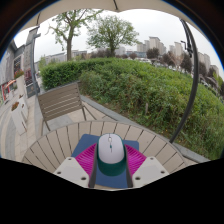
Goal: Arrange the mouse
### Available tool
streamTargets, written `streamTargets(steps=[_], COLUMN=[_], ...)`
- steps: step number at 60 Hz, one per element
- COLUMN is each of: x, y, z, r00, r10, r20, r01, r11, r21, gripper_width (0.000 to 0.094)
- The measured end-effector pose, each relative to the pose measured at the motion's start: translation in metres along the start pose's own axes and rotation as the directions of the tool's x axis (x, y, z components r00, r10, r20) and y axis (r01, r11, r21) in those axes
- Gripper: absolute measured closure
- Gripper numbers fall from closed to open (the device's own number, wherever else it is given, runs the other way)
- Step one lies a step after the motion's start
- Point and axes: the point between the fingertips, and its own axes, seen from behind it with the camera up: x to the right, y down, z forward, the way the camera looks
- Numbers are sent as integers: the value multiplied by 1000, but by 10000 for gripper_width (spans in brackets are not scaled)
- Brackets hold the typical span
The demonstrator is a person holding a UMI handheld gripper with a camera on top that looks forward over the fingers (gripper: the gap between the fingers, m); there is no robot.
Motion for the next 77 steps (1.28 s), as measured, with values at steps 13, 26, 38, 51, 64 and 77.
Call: streamTargets(steps=[13,26,38,51,64,77], x=[-17,-10,-4,14,15,10], y=[45,79,46,98,140,151], z=[95,96,-22,-179,-245,-241], r00=[998,997,999,995,988,984], r10=[-25,-8,-43,-86,-122,-139], r20=[-50,-81,-31,43,92,113], r01=[19,-8,37,95,142,164], r11=[994,981,981,958,955,950], r21=[-111,-194,-191,-271,-261,-265], gripper_width=[509,134,88,80,81,77])
